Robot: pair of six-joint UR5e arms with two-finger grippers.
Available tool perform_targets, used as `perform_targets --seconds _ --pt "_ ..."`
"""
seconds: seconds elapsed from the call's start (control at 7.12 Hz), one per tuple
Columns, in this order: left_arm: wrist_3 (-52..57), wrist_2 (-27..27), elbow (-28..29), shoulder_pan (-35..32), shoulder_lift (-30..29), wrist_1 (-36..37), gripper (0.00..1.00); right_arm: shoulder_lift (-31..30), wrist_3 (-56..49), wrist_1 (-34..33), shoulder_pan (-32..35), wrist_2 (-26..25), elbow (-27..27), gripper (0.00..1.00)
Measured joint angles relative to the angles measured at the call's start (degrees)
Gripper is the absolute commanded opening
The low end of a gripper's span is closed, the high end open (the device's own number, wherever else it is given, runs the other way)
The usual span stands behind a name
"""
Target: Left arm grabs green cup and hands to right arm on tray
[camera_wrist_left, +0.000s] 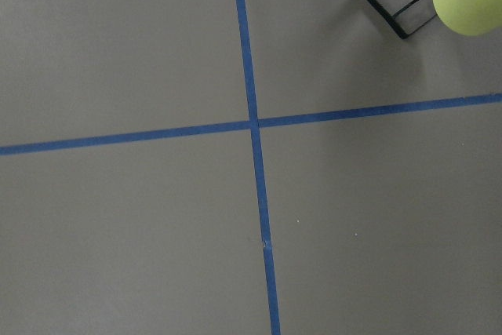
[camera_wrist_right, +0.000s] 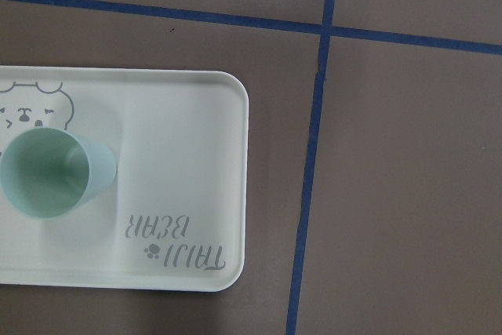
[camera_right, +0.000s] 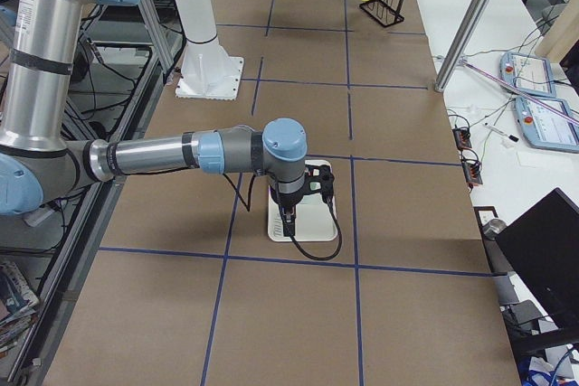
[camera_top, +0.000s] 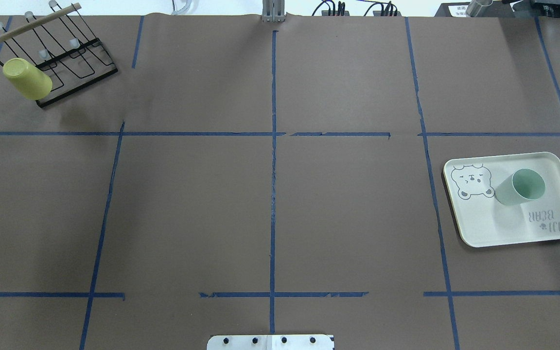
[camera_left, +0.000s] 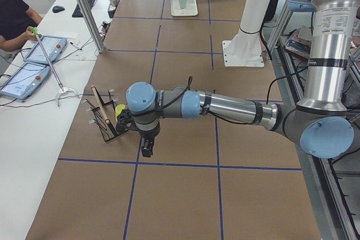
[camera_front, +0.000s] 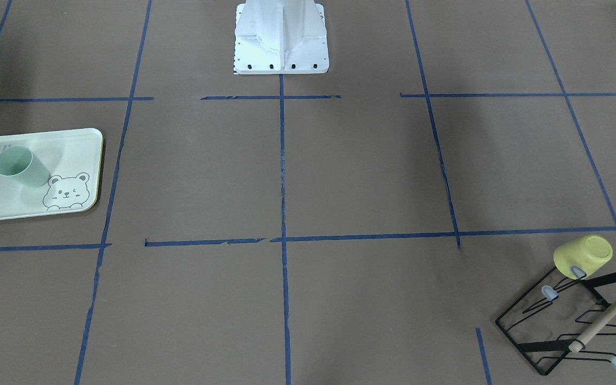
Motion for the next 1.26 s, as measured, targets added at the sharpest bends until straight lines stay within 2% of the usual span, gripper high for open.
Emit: perform_targets --seconds 0.28,0.56,1.26 --pt "-0.29 0.7 -2.11 1.01 0.67 3.63 1.0 -0.23 0.05 0.06 0.01 0.09 0.06 1.0" --pt "-0.15 1.11 -2.53 2.86 2.16 4.33 1.0 -0.47 0.06 0.05 0.0 0.0 -0.02 1.0" --pt "0.06 1.19 -2.43 3.35 7.29 0.13 1.0 -1.64 -0.01 0.22 -0.08 0.22 -0.19 1.0"
